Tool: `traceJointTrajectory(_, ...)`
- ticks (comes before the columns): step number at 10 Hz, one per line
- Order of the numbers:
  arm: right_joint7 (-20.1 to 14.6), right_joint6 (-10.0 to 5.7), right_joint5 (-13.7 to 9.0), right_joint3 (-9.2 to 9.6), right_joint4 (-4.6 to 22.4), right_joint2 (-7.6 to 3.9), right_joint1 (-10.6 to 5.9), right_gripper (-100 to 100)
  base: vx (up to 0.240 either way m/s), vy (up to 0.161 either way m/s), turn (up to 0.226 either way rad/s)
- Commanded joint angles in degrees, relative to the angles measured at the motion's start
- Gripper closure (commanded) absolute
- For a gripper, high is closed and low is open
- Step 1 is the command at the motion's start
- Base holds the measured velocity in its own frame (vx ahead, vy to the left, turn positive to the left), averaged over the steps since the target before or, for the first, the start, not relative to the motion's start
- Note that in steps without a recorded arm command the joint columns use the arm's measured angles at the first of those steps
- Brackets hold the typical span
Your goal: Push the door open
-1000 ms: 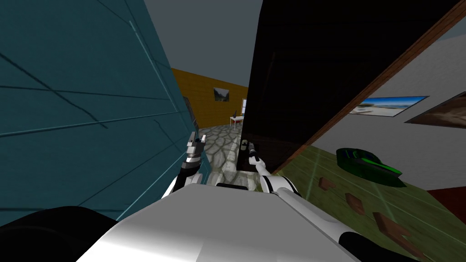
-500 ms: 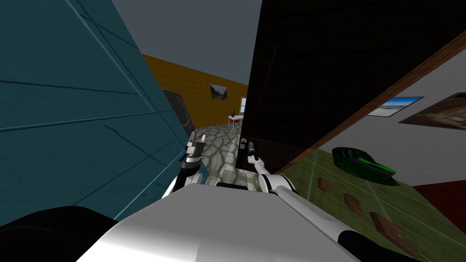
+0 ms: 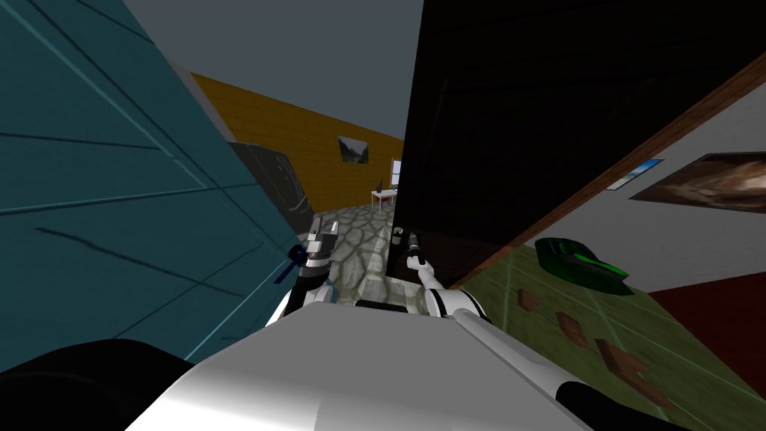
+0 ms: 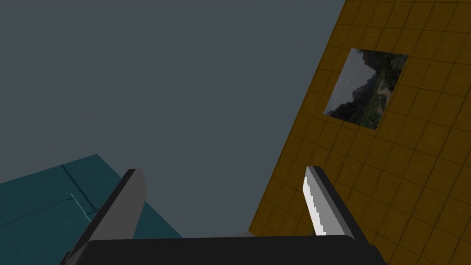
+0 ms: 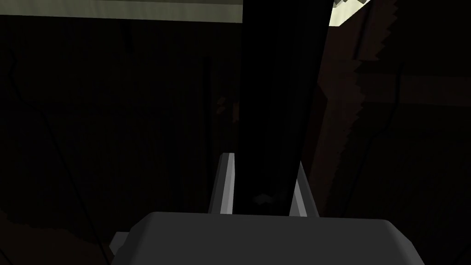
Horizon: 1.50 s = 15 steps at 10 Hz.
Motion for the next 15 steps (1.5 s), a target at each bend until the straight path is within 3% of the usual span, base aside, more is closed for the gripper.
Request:
traceJointTrajectory(1, 2.19, -0.86, -1.67, -1.02, 0.72, -0.73, -0.67, 100, 0.191, 0.024, -0.117)
traceJointTrajectory(3, 4.08, -1.00, -2.98, -1.41, 0.50, -0.15, -0.66, 100, 0.151, 0.043, -0.140)
traceJointTrajectory(4, 4.08, -1.00, -2.98, -1.41, 1.69, -0.15, -0.66, 100, 0.126, 0.028, -0.038)
traceJointTrajectory(5, 5.33, -1.10, -3.85, -1.67, 0.36, 0.27, -0.65, 100, 0.130, 0.017, -0.076)
traceJointTrajectory(9, 8.91, -1.38, -6.33, -2.42, -0.04, 1.83, -0.63, 100, 0.156, 0.057, -0.123)
traceJointTrajectory(15, 14.38, -1.81, -10.12, -3.56, -0.65, 5.36, -0.60, 100, 0.150, 0.119, -0.144)
